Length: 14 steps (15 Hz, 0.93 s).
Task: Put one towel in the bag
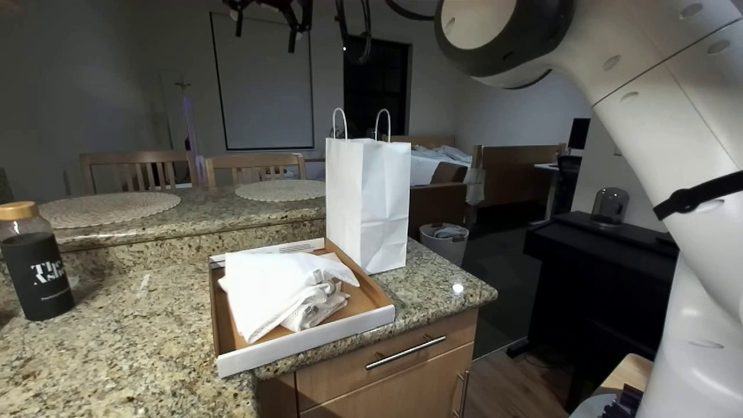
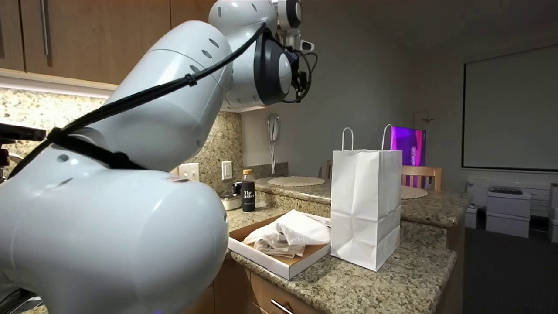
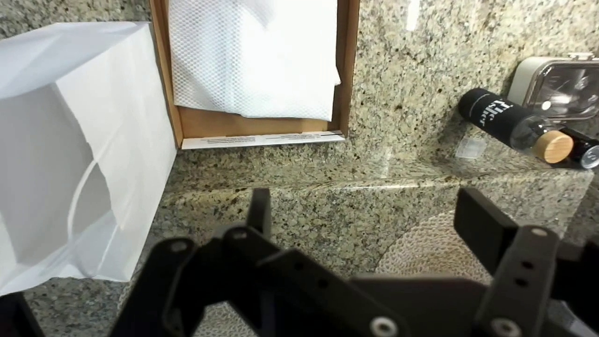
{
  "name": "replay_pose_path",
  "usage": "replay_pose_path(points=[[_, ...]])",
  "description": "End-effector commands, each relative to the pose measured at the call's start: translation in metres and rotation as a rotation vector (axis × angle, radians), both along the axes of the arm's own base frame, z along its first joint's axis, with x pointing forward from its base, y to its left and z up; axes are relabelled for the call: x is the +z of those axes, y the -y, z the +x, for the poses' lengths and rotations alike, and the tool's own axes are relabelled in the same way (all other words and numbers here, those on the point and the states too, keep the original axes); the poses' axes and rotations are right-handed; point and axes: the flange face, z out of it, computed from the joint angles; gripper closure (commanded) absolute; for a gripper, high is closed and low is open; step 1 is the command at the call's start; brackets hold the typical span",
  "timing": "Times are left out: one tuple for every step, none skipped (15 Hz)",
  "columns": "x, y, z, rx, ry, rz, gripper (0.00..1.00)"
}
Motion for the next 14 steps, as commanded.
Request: replay_pose_path(points=[[-0.035,-0.019,0.022,-0.088,-0.020,-0.006,0.00],[-0.047,-0.023,0.029,-0.111,-0.028,-0.002,0.00],[-0.060,-0.024,0.037,-0.134,-0.043,0.004,0.00],[-0.070,-0.025,0.045,-0.163,-0.043,0.005,0.00],[-0.082,-0.026,0.052,-0.192,-0.049,0.006,0.00],[-0.092,-0.027,0.059,-0.216,-0.051,0.004,0.00],[-0.101,-0.028,0.065,-0.239,-0.051,0.006,0.00],[-0.110,-0.030,0.070,-0.254,-0.055,0.011,0.00],[-0.118,-0.031,0.074,-0.267,-0.060,0.022,0.00],[-0.112,-0.030,0.069,-0.219,-0.068,0.008,0.00],[-0.120,-0.032,0.073,-0.231,-0.070,0.010,0.00],[-0.124,-0.033,0.075,-0.236,-0.073,0.010,0.00],[-0.125,-0.032,0.076,-0.237,-0.075,0.009,0.00],[-0.124,-0.032,0.075,-0.237,-0.073,0.010,0.00]])
